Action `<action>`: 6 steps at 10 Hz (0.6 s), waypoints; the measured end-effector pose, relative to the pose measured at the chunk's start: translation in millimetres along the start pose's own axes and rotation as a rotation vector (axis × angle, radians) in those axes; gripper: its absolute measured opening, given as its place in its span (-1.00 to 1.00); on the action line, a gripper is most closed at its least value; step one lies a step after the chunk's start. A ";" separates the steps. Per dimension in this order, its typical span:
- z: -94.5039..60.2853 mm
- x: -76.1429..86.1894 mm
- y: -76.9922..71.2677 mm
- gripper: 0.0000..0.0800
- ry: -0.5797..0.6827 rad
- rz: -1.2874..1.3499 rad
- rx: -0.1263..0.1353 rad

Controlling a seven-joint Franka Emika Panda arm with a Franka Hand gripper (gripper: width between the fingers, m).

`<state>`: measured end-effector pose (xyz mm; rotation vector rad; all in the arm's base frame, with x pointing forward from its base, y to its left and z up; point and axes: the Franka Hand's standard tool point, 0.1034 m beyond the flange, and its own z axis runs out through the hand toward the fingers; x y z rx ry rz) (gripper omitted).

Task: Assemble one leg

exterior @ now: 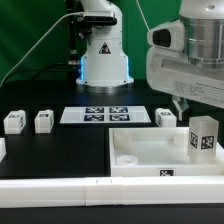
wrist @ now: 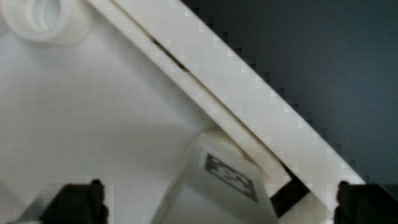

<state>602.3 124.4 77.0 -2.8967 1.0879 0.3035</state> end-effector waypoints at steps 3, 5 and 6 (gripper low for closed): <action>-0.8 3.8 2.8 0.62 0.002 -0.405 -0.001; -1.0 5.5 3.7 0.62 0.010 -0.655 -0.011; -1.1 5.9 4.0 0.62 0.010 -0.762 -0.013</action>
Offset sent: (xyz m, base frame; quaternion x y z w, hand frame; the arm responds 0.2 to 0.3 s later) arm 0.0051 -0.0066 0.0015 -0.0227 0.0091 -0.2210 0.9750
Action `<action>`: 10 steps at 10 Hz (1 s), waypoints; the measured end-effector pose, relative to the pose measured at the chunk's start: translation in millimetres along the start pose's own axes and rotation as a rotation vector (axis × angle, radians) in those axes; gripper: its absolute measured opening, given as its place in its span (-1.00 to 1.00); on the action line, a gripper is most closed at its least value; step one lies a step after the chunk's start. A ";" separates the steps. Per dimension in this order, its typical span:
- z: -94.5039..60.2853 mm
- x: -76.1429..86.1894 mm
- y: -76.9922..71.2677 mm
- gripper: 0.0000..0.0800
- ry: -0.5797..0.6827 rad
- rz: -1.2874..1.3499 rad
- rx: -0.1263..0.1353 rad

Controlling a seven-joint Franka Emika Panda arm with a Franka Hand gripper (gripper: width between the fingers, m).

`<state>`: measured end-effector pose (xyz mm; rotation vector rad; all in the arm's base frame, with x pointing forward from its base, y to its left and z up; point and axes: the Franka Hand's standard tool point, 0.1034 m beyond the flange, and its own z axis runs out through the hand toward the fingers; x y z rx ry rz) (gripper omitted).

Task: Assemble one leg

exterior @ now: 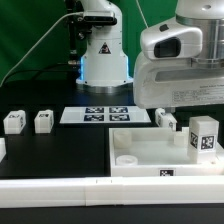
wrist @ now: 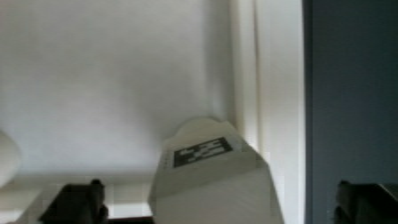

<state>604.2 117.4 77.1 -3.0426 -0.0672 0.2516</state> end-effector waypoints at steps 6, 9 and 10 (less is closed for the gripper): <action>-0.2 0.7 0.8 0.30 0.003 -0.246 0.000; -1.0 1.0 1.1 -0.26 0.004 -0.246 -0.001; -1.0 1.0 1.1 -0.26 0.005 -0.225 0.000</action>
Offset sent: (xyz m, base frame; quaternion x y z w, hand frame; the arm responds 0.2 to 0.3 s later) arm 0.0000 0.0000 0.0000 0.0000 0.0000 0.0000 1.0000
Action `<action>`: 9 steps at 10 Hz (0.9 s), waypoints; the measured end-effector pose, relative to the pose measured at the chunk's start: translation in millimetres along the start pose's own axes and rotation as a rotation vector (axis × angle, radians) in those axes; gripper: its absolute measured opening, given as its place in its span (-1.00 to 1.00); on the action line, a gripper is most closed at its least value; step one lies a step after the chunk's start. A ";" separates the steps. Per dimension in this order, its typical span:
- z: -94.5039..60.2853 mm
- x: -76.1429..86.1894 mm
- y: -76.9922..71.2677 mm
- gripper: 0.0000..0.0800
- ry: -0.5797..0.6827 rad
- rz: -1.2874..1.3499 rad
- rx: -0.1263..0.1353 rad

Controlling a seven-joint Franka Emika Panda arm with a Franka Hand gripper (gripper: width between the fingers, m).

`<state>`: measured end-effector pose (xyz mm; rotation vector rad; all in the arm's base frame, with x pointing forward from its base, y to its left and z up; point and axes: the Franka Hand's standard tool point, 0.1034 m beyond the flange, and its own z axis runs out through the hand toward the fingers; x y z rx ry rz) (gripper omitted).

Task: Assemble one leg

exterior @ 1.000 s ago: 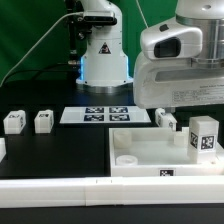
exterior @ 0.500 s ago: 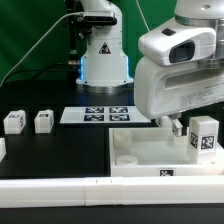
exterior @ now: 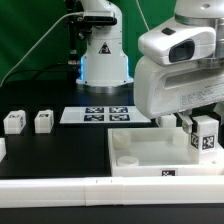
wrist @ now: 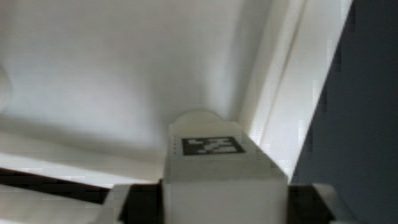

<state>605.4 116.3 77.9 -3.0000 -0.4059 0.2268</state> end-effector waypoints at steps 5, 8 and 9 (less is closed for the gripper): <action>0.1 0.5 -2.4 -0.26 0.001 0.343 0.004; 0.2 1.1 -5.1 -0.26 0.003 0.623 0.013; 0.2 1.3 -6.5 -0.26 0.004 0.746 0.017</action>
Offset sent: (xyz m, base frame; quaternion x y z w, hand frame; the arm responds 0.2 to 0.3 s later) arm 0.0000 0.0000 0.0000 0.0000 0.0000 0.2667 0.9638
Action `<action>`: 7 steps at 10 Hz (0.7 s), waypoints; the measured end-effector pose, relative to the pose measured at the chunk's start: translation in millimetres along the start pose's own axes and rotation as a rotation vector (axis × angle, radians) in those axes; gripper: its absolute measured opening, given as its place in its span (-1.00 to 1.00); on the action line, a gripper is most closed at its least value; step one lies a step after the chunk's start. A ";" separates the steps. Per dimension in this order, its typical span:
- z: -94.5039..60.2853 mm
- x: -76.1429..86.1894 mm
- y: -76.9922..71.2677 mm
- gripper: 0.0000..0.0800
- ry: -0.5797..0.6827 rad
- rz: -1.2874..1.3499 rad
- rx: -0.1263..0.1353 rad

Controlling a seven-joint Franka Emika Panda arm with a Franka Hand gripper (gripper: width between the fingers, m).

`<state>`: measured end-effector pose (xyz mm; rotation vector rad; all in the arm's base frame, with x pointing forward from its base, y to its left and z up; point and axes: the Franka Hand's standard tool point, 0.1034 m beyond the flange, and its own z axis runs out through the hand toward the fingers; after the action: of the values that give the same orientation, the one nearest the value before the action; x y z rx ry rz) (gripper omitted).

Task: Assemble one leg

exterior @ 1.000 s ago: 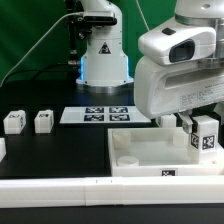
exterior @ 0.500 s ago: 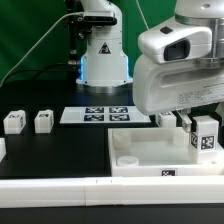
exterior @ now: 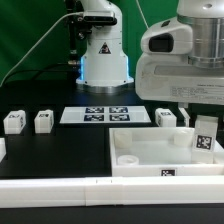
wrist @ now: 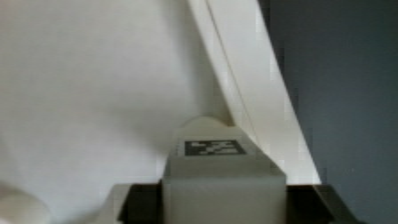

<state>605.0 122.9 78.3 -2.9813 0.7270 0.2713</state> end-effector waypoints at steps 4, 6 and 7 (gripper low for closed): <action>-0.7 -2.3 -5.4 -0.26 0.007 0.411 0.003; -1.6 -1.6 -8.6 -0.26 0.016 0.590 0.012; -2.1 -1.9 -12.4 -0.26 0.026 0.724 0.019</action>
Offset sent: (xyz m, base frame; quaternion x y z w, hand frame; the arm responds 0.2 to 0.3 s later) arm -0.0039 0.0029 0.0011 -0.0130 0.0062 0.2922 0.9563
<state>609.4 134.6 80.9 -2.5766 1.7684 0.2462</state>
